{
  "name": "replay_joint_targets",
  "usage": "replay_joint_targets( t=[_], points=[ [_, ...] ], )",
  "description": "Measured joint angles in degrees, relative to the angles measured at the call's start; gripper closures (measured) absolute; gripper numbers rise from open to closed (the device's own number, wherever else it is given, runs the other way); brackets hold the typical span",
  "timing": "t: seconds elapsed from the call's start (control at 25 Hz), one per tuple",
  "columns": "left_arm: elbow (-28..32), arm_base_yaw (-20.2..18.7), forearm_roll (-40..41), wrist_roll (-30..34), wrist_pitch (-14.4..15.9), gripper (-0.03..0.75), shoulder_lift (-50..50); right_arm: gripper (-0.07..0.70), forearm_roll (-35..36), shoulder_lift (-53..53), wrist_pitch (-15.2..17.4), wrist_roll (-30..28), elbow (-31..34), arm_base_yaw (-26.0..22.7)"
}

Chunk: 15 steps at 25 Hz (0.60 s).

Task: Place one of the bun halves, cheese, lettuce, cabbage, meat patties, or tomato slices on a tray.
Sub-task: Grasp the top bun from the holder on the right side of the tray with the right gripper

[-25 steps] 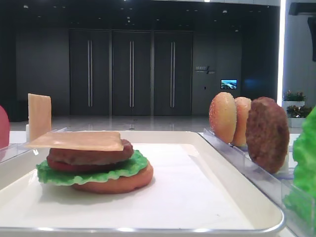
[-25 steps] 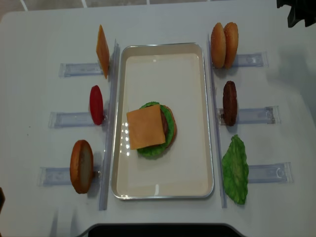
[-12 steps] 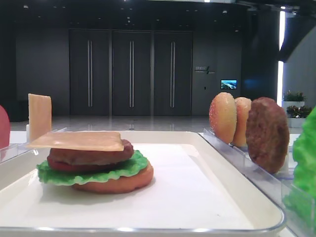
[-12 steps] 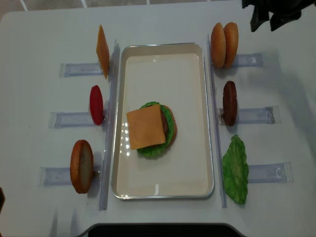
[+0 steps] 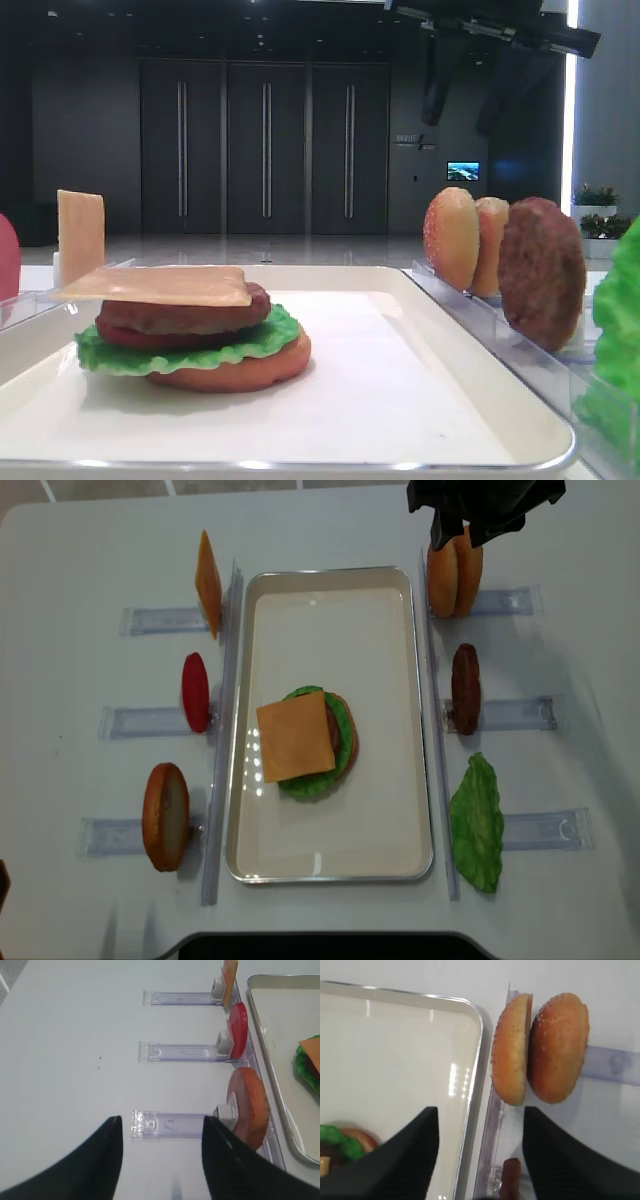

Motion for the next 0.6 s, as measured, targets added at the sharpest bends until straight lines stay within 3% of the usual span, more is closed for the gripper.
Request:
replay_joint_targets(
  t=[0.4, 0.6],
  points=[
    [0.0, 0.0, 0.0, 0.0, 0.0, 0.325, 0.0, 0.265, 0.1, 3.6, -6.3, -1.2, 0.0, 0.0],
    [0.0, 0.0, 0.0, 0.0, 0.0, 0.325, 0.0, 0.265, -0.1, 5.2, -6.8, -3.1, -0.1, 0.0]
  ],
)
